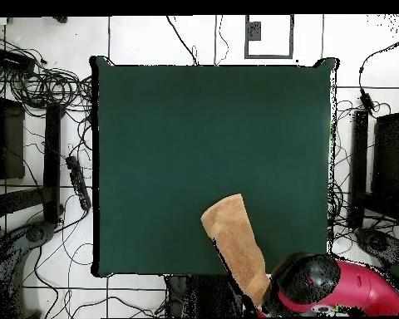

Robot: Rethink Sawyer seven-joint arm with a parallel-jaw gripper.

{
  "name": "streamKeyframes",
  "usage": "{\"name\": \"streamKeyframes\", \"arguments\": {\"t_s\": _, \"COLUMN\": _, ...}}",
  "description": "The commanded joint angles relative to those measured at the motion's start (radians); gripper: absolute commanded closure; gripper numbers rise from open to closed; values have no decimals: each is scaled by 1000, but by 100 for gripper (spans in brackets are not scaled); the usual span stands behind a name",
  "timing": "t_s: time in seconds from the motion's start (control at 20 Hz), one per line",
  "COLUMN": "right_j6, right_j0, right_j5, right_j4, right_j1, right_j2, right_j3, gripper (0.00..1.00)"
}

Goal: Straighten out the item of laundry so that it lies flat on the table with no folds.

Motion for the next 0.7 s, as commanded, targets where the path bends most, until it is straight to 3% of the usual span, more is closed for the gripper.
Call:
{"name": "streamKeyframes", "arguments": {"t_s": 0.05, "right_j6": 158, "right_j0": 75, "right_j5": -50, "right_j4": -16, "right_j1": 19, "right_j2": -22, "right_j3": 28, "gripper": 0}}
{"name": "streamKeyframes", "arguments": {"t_s": 0.7, "right_j6": 121, "right_j0": 105, "right_j5": -68, "right_j4": 27, "right_j1": -45, "right_j2": -54, "right_j3": 66, "gripper": 0}}
